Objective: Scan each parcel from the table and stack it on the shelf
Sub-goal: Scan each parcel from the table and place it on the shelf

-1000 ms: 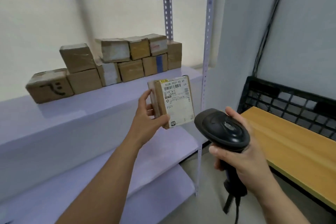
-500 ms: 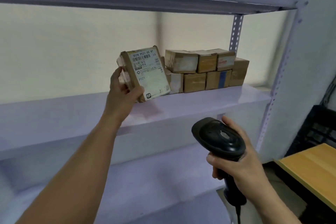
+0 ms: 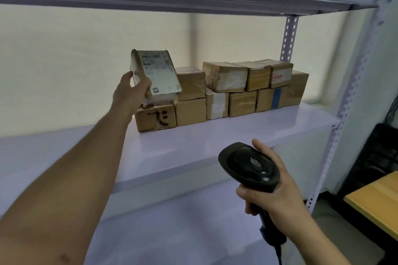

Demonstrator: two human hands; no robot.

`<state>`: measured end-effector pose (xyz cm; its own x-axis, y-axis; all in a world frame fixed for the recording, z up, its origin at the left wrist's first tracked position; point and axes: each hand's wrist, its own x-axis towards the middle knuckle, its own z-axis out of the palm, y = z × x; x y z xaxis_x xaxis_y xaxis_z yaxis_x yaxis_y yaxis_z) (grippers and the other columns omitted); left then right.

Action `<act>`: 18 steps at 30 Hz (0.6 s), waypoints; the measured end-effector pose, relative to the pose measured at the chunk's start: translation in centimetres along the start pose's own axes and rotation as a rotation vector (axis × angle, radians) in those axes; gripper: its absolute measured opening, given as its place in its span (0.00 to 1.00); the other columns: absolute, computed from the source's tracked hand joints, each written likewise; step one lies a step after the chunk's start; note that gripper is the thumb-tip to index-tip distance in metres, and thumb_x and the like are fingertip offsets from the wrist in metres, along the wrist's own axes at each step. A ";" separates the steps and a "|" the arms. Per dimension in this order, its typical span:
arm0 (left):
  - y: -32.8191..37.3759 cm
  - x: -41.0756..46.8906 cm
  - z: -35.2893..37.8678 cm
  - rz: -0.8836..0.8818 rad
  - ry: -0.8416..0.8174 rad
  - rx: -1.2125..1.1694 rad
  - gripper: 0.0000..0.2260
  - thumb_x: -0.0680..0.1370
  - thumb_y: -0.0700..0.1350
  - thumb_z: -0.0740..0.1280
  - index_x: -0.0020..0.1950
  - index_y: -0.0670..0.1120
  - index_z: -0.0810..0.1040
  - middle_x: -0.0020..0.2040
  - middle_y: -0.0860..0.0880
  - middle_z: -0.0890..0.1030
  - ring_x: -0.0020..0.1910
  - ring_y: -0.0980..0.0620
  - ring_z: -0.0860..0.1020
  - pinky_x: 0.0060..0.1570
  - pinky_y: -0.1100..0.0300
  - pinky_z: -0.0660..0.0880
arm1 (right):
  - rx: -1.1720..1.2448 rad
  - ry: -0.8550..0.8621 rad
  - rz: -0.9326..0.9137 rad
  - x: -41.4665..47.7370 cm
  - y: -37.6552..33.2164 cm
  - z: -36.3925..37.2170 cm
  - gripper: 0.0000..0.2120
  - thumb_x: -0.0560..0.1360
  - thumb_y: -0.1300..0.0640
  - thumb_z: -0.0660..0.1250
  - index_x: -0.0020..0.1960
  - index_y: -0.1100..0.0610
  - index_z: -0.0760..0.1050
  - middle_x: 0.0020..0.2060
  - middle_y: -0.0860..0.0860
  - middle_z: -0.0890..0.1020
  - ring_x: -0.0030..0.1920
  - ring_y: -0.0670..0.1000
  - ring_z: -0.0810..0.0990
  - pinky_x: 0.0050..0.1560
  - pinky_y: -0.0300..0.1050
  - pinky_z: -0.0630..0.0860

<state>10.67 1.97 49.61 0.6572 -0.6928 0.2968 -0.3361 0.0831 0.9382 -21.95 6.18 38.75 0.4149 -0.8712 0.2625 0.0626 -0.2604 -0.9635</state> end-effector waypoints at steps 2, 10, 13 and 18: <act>-0.3 1.0 0.4 0.005 0.020 0.048 0.27 0.77 0.50 0.62 0.76 0.52 0.61 0.58 0.49 0.76 0.56 0.48 0.77 0.59 0.46 0.76 | 0.009 -0.001 0.006 0.5 0.0 0.1 0.43 0.64 0.70 0.77 0.60 0.27 0.71 0.50 0.55 0.81 0.28 0.59 0.78 0.33 0.50 0.79; -2.3 2.1 1.4 0.078 -0.073 0.194 0.29 0.77 0.55 0.67 0.75 0.55 0.62 0.62 0.53 0.71 0.59 0.51 0.71 0.59 0.56 0.70 | -0.008 0.012 0.015 1.4 0.3 0.3 0.42 0.62 0.68 0.77 0.59 0.26 0.71 0.54 0.54 0.80 0.27 0.59 0.79 0.32 0.49 0.80; -2.9 2.1 1.4 0.131 -0.061 0.294 0.35 0.74 0.46 0.71 0.77 0.53 0.57 0.66 0.48 0.72 0.64 0.46 0.71 0.61 0.53 0.70 | -0.019 0.009 0.025 1.4 0.7 0.3 0.44 0.65 0.74 0.75 0.59 0.26 0.71 0.53 0.55 0.80 0.27 0.60 0.79 0.32 0.51 0.80; -3.3 2.8 1.9 0.147 0.006 0.354 0.33 0.77 0.40 0.66 0.77 0.51 0.54 0.68 0.45 0.73 0.65 0.42 0.71 0.53 0.57 0.67 | -0.019 0.006 0.031 1.6 0.9 0.4 0.44 0.65 0.73 0.76 0.60 0.26 0.71 0.53 0.53 0.81 0.28 0.60 0.79 0.33 0.52 0.80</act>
<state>12.35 -1.61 47.03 0.5884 -0.6875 0.4255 -0.6382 -0.0718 0.7665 -20.88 4.68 38.28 0.4113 -0.8813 0.2326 0.0321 -0.2410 -0.9700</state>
